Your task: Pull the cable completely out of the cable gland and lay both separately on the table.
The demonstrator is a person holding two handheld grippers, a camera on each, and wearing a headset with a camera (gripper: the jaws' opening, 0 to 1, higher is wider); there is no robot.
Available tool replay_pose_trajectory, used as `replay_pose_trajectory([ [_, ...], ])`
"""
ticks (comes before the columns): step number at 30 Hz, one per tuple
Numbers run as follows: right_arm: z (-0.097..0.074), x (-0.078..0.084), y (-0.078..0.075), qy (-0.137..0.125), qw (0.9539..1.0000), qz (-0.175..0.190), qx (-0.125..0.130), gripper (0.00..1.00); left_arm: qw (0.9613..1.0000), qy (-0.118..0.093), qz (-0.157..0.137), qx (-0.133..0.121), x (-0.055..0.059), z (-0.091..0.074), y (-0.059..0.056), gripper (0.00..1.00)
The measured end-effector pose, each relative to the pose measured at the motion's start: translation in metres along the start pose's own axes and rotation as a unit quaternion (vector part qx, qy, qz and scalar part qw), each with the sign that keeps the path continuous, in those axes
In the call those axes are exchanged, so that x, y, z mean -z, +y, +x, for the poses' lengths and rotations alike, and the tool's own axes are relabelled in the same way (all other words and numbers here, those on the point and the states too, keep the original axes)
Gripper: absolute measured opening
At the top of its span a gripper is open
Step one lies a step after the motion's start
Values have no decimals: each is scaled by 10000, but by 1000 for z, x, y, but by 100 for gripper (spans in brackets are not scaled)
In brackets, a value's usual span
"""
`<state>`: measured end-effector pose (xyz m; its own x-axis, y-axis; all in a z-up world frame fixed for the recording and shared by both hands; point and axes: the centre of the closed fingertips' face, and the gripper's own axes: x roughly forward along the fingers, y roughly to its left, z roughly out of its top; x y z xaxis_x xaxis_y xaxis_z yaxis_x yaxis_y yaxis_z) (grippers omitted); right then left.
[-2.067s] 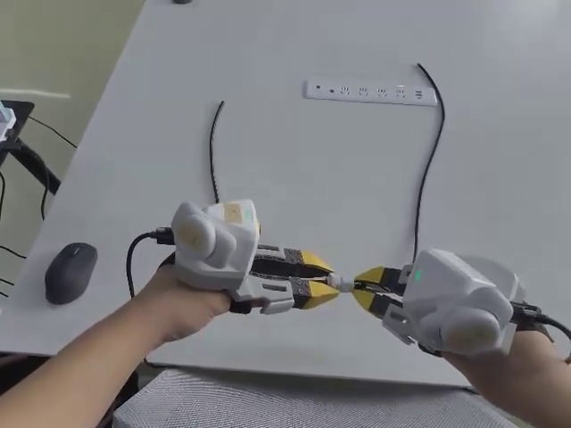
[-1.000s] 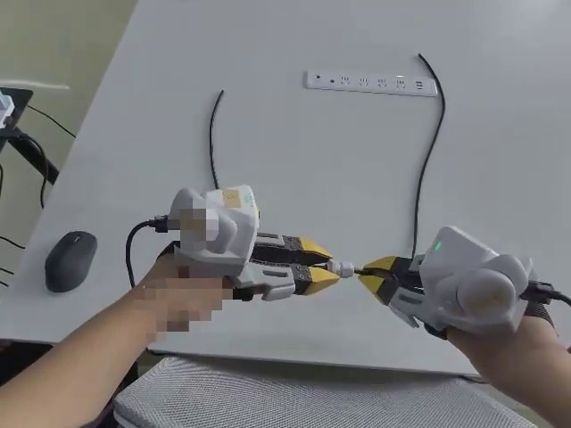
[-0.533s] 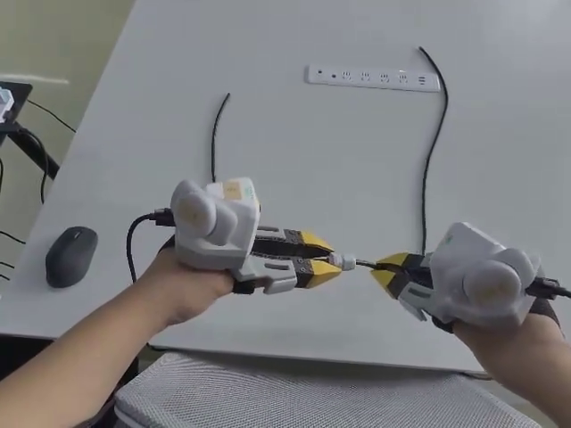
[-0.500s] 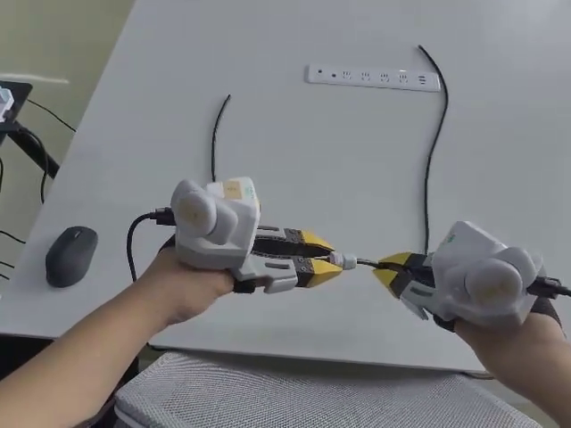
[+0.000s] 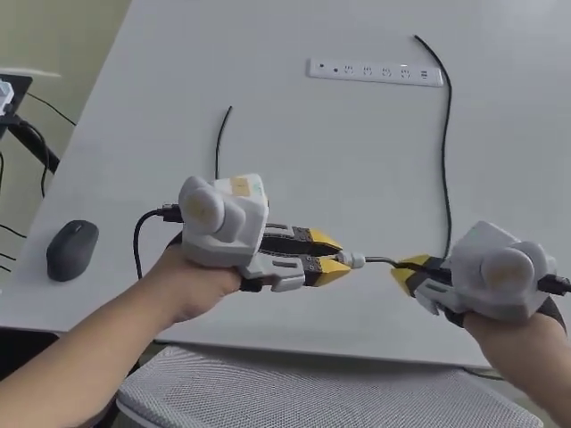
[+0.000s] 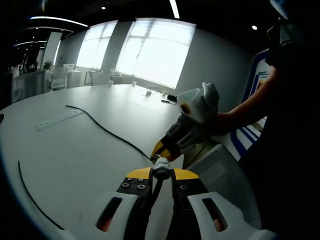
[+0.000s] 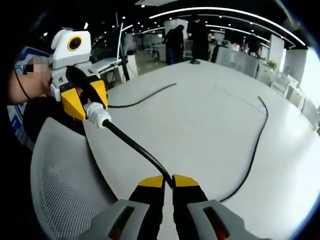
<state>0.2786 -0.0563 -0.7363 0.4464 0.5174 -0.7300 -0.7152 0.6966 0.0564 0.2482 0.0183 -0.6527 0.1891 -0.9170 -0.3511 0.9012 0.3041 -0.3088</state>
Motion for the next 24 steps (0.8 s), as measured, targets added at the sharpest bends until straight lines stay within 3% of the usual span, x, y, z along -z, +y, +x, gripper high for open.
replay_pose_trajectory([
  [6, 3, 12, -5, 85, 9997, 227, 17, 0, 10000, 22, 11, 16, 0, 0, -3, 15],
  [24, -7, 11, 0, -71, 9998, 209, -2, 1, 9997, -130, -29, -212, -6, -3, 3, 15],
])
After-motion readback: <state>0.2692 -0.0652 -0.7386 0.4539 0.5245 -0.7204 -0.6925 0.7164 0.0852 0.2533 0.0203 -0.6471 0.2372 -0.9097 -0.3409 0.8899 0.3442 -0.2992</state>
